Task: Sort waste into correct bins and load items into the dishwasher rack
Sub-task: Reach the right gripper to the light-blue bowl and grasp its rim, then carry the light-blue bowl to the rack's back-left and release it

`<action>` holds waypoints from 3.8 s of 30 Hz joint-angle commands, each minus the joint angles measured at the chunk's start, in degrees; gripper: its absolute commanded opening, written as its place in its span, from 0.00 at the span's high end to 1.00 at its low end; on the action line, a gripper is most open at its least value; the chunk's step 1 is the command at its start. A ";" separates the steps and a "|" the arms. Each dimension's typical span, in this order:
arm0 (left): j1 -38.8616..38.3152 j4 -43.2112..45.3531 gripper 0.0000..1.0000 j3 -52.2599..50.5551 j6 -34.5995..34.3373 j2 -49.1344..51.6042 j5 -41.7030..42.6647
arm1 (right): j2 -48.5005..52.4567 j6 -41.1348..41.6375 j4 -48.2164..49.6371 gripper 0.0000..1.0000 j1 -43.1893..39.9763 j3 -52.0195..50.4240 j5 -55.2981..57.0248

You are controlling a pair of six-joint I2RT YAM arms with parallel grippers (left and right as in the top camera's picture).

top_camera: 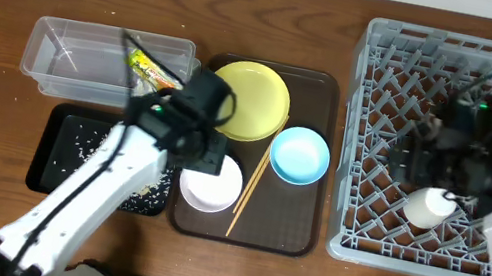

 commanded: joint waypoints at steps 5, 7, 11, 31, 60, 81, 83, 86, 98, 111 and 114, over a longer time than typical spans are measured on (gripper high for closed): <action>11.39 -2.64 0.33 -0.26 -1.86 -8.02 -2.40 | 1.03 -2.89 7.93 0.18 12.15 0.85 0.39; 14.99 -3.69 0.31 -0.26 -3.28 -9.05 -2.38 | 2.05 -3.17 10.19 0.17 15.02 0.85 2.60; 21.44 -5.81 0.30 -0.26 -6.16 -9.81 -1.73 | 5.86 -6.88 13.68 0.19 19.96 0.85 5.16; 27.19 -7.19 0.28 -0.26 -7.41 -9.81 -1.75 | 30.14 -7.74 24.22 0.29 25.44 0.85 16.20; 27.19 -7.17 0.28 -0.26 -7.41 -9.81 -1.75 | 33.09 -5.55 23.63 0.99 25.31 1.07 16.76; 27.19 -7.21 0.28 -0.26 -7.39 -9.81 -1.77 | 4.35 -4.70 22.93 0.99 18.60 1.99 37.83; 27.19 -7.02 0.28 -0.26 -7.39 -9.81 -1.75 | 3.50 -4.70 23.52 0.99 17.84 1.99 41.94; 27.19 -6.56 0.28 -0.26 -7.41 -9.81 -1.75 | 3.17 -4.72 24.65 0.99 16.81 1.99 48.30; 27.19 -6.60 0.28 -0.26 -7.39 -9.81 -1.79 | 7.56 -11.65 43.17 0.99 12.13 1.97 55.06; 27.19 -6.58 0.28 -0.26 -7.39 -9.81 -1.77 | 19.12 -17.59 58.80 0.99 10.23 1.97 64.22; 27.19 -6.54 0.28 -0.26 -7.39 -9.81 -1.77 | 22.12 -19.61 61.31 0.99 9.99 1.97 65.29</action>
